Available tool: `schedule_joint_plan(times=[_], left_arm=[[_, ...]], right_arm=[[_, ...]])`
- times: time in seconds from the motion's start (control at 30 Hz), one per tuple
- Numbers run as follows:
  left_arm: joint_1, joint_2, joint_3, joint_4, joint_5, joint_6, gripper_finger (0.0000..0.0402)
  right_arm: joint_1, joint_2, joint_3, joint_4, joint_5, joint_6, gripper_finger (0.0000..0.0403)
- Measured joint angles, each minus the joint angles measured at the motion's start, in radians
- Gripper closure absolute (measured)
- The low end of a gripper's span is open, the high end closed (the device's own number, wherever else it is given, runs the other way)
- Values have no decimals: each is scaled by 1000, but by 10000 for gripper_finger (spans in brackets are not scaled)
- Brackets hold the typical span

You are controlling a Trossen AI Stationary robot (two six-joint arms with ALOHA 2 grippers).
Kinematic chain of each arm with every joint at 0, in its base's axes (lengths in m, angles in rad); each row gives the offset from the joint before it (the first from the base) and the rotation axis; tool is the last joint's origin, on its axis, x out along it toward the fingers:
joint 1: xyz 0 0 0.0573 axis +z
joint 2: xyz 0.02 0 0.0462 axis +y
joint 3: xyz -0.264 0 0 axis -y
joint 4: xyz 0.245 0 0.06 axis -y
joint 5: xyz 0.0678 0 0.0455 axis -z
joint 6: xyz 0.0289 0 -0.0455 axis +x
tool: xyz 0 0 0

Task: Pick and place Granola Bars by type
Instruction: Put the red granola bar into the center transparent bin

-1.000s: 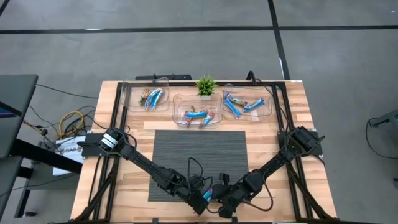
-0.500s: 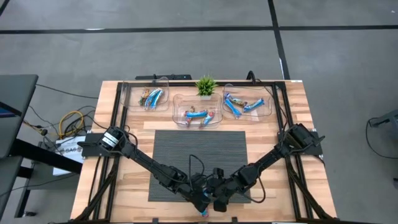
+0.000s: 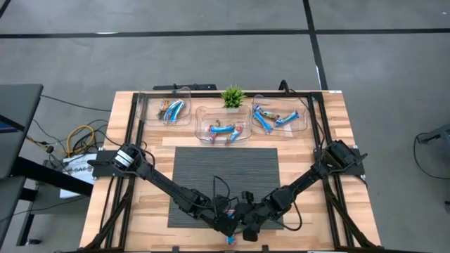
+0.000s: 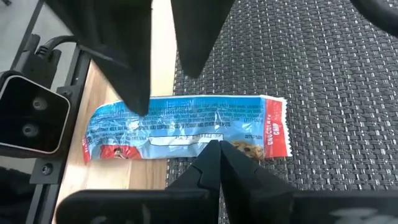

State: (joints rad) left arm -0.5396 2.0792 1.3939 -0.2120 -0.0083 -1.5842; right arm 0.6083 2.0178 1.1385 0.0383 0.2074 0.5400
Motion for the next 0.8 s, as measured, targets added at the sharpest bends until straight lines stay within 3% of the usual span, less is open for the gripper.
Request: schedule_joint_plan(times=[0.27,0.37,0.8], left_arm=[[-1,125,3,294,45,-70,178],[-2,129,4,280,43,-79,195],[-5,110,4,127,4,-38,390]], right_arm=[[-4,0,0,1,-4,-18,402],[-6,0,0,-1,-5,-18,402],[-8,0,1,0,-9,-18,402]])
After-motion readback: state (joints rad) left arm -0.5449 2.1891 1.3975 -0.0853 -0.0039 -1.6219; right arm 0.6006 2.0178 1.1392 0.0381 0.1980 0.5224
